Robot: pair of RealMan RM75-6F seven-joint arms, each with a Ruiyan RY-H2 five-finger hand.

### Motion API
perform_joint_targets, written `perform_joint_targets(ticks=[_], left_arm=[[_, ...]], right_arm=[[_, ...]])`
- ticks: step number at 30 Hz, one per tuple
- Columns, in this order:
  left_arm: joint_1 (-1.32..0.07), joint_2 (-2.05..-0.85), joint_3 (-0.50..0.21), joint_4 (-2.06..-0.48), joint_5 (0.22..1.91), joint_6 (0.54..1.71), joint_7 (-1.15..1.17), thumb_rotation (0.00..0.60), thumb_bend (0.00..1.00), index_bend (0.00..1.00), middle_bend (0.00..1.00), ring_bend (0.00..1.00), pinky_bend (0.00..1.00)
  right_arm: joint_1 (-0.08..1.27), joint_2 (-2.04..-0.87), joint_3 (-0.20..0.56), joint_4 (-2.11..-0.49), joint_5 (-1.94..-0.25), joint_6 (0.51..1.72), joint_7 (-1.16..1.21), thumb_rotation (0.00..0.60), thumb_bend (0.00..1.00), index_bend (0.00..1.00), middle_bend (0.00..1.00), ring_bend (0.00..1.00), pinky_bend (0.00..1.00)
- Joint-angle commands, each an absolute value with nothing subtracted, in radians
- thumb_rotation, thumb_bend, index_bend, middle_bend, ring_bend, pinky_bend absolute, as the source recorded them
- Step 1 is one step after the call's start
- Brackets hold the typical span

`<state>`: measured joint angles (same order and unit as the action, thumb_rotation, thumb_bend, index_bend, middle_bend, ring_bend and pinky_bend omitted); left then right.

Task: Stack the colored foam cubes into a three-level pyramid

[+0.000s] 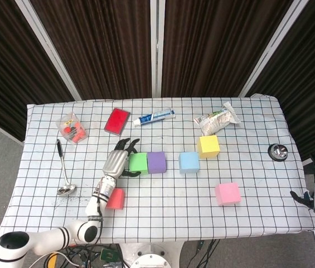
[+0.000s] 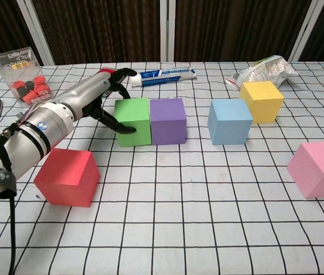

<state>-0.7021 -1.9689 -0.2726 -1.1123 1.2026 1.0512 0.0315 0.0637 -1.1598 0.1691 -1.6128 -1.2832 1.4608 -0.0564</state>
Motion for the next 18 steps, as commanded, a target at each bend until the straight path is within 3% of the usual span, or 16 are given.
perform_joint_targets(ticks=[1,18], left_arm=[[-0.703,-1.971,-0.272,-1.11,1.205,1.052,0.032,0.6,0.13,0.08,0.42,0.05,0.04],[-0.706,-1.986,-0.276,-1.093,1.202,1.049,0.038,0.6,0.13,0.08,0.42,0.05,0.04]], right_arm=[[0.064,-1.161,0.168,-1.612,-1.283,1.459,-0.057,0.6,0.01,0.0,0.0,0.0,0.0],[0.065,-1.167,0.164,-1.602,-1.28,1.449,-0.05,0.6,0.0,0.0,0.0,0.0,0.0]])
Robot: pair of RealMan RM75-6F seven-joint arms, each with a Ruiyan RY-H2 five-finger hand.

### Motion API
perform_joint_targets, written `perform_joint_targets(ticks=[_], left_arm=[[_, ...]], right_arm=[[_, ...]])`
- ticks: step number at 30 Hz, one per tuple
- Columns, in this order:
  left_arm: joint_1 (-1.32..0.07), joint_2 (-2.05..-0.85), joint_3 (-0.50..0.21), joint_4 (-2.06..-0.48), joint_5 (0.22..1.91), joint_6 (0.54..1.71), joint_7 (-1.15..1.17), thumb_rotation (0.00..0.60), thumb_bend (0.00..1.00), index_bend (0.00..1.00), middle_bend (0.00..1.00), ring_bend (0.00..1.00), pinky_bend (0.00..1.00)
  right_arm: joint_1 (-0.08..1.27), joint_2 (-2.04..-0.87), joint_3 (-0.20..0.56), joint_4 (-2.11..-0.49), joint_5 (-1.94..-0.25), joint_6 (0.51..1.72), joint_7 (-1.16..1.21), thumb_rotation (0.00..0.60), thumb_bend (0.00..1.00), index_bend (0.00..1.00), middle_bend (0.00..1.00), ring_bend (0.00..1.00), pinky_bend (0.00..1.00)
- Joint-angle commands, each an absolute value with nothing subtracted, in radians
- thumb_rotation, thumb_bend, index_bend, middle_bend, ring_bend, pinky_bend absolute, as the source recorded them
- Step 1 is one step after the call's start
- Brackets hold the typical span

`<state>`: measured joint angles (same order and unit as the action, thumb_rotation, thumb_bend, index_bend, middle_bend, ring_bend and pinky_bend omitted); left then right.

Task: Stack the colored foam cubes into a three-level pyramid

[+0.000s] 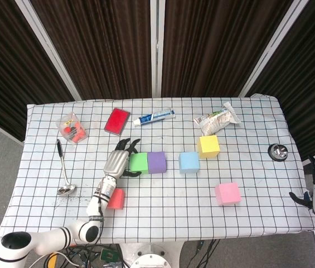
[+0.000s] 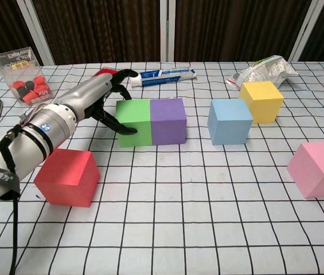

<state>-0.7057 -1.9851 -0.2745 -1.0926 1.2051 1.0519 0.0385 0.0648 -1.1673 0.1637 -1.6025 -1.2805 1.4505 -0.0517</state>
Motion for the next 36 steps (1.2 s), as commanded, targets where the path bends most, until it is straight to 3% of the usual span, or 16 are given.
perform_joint_targets(ticks=[1,9,17,26,31,36], left_arm=[[-0.706,-1.987,-0.276,-1.092,1.201,1.048,0.039,0.6,0.13,0.08,0.42,0.05,0.04],[-0.708,-1.979,-0.271,-1.098,1.204,1.028,0.026,0.6,0.1,0.07,0.38,0.05,0.03],[-0.709,-1.979,-0.274,-1.096,1.202,1.027,0.024,0.6,0.04,0.07,0.24,0.05,0.02],[-0.703,-1.977,-0.274,-1.109,1.205,1.035,0.016,0.6,0.01,0.07,0.18,0.05,0.02],[-0.682,-1.921,-0.264,-1.206,1.229,1.063,0.019,0.6,0.0,0.06,0.14,0.03,0.02],[-0.611,-1.791,-0.236,-1.405,1.251,1.143,0.057,0.6,0.0,0.05,0.09,0.0,0.02]], right_arm=[[0.065,-1.167,0.164,-1.602,-1.28,1.449,-0.049,0.6,0.0,0.0,0.0,0.0,0.0],[0.066,-1.166,0.162,-1.601,-1.273,1.44,-0.05,0.6,0.01,0.0,0.0,0.0,0.0],[0.066,-1.165,0.163,-1.602,-1.271,1.439,-0.049,0.6,0.01,0.0,0.0,0.0,0.0],[0.065,-1.165,0.163,-1.602,-1.272,1.44,-0.047,0.6,0.01,0.0,0.0,0.0,0.0],[0.071,-1.154,0.167,-1.612,-1.281,1.442,-0.057,0.6,0.01,0.0,0.0,0.0,0.0],[0.099,-1.133,0.174,-1.643,-1.301,1.427,-0.105,0.6,0.01,0.0,0.0,0.0,0.0]])
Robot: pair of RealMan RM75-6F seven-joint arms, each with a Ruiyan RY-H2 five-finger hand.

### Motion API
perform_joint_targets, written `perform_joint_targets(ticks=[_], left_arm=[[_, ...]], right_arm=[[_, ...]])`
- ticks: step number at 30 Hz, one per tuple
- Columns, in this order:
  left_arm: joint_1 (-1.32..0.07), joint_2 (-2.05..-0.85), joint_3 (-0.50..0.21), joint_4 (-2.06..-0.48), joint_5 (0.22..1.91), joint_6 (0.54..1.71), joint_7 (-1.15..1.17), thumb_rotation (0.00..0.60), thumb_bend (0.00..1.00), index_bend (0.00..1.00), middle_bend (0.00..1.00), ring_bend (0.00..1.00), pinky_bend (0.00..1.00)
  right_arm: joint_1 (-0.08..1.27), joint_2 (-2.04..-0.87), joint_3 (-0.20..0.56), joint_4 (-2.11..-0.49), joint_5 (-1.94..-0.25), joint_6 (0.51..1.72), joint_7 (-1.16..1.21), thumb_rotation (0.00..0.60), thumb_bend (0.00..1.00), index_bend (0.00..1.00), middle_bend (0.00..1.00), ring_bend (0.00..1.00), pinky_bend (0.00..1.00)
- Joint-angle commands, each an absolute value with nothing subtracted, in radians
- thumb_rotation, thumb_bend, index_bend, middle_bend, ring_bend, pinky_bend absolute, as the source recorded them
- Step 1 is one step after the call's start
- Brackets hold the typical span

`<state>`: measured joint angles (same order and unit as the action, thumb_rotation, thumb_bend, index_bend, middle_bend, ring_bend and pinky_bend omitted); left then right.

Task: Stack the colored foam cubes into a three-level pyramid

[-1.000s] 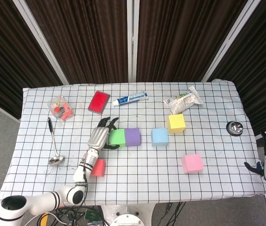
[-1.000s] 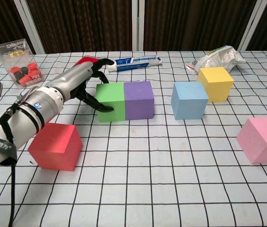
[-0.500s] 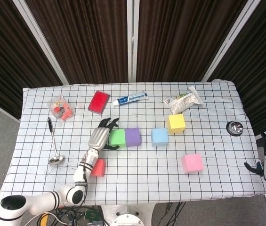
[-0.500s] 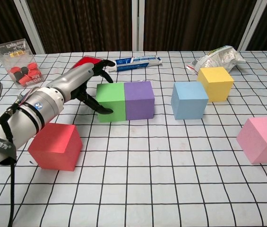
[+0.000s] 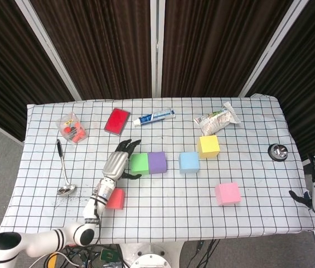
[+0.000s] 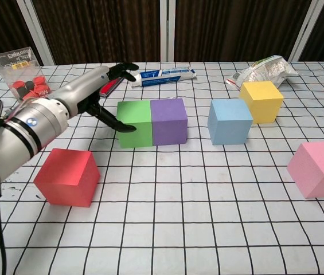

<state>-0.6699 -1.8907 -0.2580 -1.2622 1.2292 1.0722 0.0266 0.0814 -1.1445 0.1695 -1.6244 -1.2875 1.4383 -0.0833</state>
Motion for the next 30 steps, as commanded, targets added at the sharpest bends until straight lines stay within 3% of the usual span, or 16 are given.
perform_joint_targets(ticks=[1,6,10,16,21,30], left_arm=[[-0.595,-1.764,-0.234,-1.442,1.254,1.164,0.064,0.6,0.0,0.05,0.09,0.0,0.03],[-0.512,-1.596,-0.22,-1.6,1.273,1.275,0.154,0.6,0.0,0.05,0.09,0.0,0.05],[-0.446,-1.448,-0.181,-1.697,1.255,1.318,0.251,0.6,0.0,0.05,0.09,0.0,0.14],[-0.328,-1.315,-0.122,-1.748,1.288,1.422,0.199,0.6,0.0,0.05,0.09,0.0,0.09],[-0.26,-1.258,-0.074,-1.722,1.323,1.461,0.14,0.6,0.0,0.05,0.09,0.0,0.08],[-0.173,-1.261,-0.016,-1.65,1.399,1.523,0.033,0.6,0.0,0.05,0.12,0.0,0.07]], right_arm=[[0.109,-1.128,0.176,-1.653,-1.308,1.419,-0.116,0.6,0.01,0.0,0.0,0.0,0.0],[0.195,-1.116,0.199,-1.721,-1.351,1.348,-0.165,0.6,0.0,0.0,0.0,0.0,0.0],[0.285,-1.142,0.22,-1.737,-1.381,1.263,-0.168,0.6,0.0,0.0,0.04,0.0,0.0],[0.446,-1.23,0.258,-1.664,-1.345,1.071,-0.112,0.6,0.0,0.0,0.11,0.0,0.0],[0.556,-1.282,0.258,-1.615,-1.297,0.932,-0.156,0.6,0.0,0.0,0.12,0.0,0.0],[0.655,-1.404,0.22,-1.544,-1.217,0.862,-0.315,0.6,0.0,0.0,0.15,0.0,0.0]])
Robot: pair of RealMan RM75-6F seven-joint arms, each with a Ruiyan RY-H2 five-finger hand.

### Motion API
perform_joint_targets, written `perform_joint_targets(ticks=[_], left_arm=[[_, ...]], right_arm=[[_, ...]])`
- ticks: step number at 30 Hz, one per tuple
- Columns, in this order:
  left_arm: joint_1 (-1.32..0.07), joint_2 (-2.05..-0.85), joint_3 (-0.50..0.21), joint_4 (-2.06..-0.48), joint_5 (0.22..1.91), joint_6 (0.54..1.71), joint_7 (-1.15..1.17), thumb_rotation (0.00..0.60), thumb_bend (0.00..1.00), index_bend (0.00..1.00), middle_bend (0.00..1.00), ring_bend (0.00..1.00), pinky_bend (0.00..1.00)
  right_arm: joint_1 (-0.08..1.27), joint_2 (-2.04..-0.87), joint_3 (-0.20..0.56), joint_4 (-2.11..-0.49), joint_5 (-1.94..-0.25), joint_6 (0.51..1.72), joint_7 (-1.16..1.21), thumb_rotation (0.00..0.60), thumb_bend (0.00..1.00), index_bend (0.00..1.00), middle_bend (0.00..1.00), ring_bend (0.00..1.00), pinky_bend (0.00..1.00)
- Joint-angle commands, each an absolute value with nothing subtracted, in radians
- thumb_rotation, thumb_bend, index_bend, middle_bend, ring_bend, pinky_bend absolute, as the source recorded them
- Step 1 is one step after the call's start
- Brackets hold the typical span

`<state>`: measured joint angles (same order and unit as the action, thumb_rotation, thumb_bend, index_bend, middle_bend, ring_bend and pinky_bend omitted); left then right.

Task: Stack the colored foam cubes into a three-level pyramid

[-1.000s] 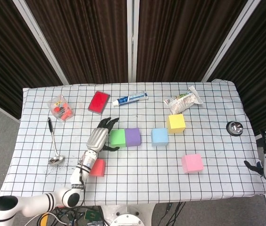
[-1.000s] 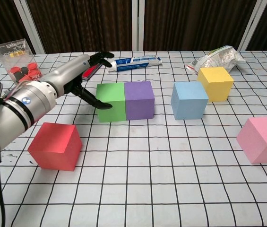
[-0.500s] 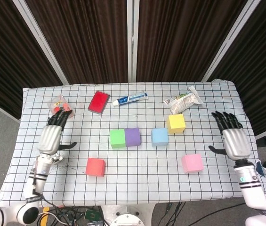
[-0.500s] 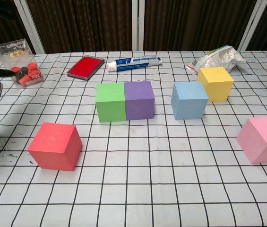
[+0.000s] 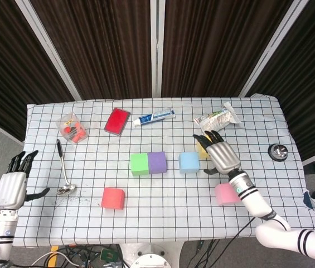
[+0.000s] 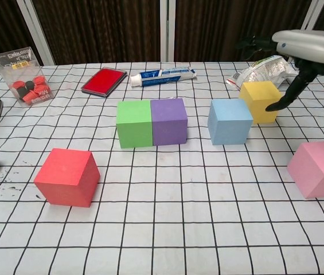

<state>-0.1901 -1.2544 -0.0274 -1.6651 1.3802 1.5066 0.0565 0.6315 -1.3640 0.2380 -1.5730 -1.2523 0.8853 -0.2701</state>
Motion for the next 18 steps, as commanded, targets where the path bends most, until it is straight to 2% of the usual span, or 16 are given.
perform_joint_targets(ticks=[1,8,18], left_arm=[[-0.168,-1.262,-0.015,-1.646,1.405,1.527,0.027,0.6,0.0,0.05,0.12,0.0,0.07],[-0.152,-1.291,-0.021,-1.599,1.434,1.538,-0.009,0.6,0.0,0.05,0.12,0.0,0.07],[-0.132,-1.314,-0.035,-1.54,1.426,1.527,-0.06,0.6,0.0,0.05,0.12,0.0,0.07]], right_arm=[[0.659,-1.413,0.215,-1.538,-1.207,0.859,-0.327,0.6,0.0,0.0,0.15,0.0,0.0],[0.684,-1.49,0.195,-1.468,-1.138,0.863,-0.381,0.6,0.0,0.0,0.16,0.0,0.0],[0.704,-1.598,0.203,-1.353,-1.161,0.912,-0.317,0.6,0.0,0.0,0.25,0.0,0.0]])
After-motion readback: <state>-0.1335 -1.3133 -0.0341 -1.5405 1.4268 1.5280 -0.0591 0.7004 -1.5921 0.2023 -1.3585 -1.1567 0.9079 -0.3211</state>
